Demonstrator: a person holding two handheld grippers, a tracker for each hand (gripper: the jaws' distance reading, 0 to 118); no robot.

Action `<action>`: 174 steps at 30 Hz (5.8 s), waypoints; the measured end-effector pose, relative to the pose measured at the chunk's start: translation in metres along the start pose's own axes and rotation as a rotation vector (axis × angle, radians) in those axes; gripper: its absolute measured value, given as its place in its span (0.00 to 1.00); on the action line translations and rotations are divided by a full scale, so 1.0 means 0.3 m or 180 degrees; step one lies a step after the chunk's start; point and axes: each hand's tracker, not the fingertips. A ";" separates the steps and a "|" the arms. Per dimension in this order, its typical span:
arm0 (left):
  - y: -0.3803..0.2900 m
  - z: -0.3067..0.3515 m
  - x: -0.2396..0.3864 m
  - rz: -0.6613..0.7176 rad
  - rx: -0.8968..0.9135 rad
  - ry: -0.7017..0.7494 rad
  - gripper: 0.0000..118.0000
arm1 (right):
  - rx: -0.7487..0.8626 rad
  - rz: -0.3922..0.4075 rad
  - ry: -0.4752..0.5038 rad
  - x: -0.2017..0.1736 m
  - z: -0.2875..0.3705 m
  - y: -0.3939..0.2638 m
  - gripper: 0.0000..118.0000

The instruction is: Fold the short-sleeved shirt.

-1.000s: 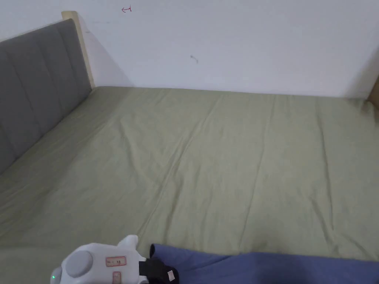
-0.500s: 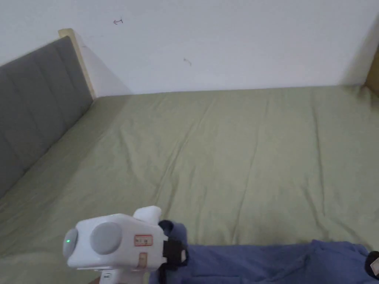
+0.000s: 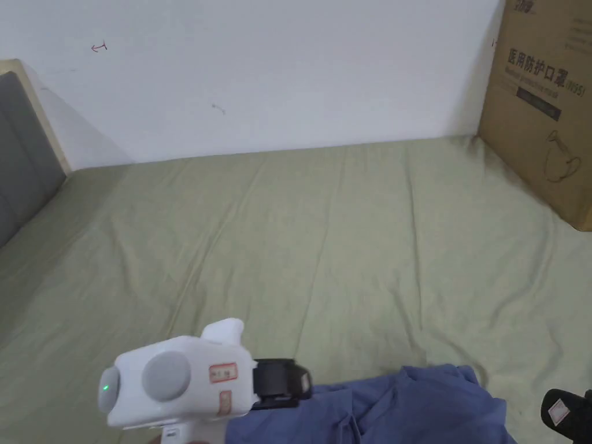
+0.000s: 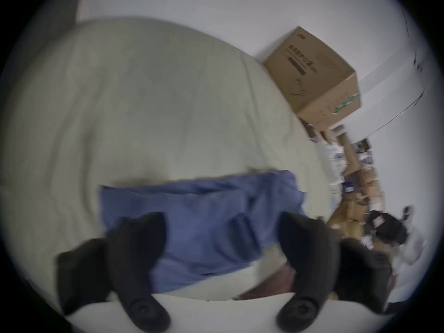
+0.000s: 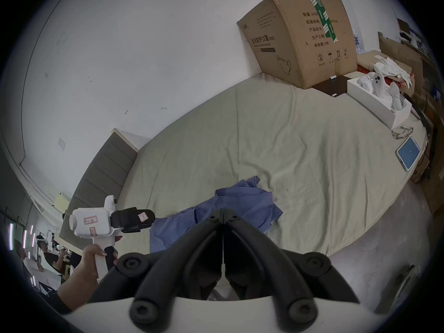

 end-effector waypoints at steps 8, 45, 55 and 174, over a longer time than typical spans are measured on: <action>-0.084 -0.170 0.124 -0.0549 -0.0287 0.0054 0.01 | -0.0124 -0.0031 0.0068 0.011 -0.015 -0.020 0.00; -0.206 -0.267 -0.683 0.2246 -0.0384 -0.2800 1.00 | -0.0712 0.0301 0.0037 -0.203 -0.213 -0.057 0.00; -0.212 -0.400 -0.569 0.1722 -0.0736 -0.2128 0.07 | -0.0839 0.0330 0.0023 -0.268 -0.260 -0.071 0.00; -0.232 0.079 -0.583 0.1463 0.0140 -0.1484 1.00 | -0.1900 0.0928 -0.0012 -0.186 -0.870 -0.211 0.00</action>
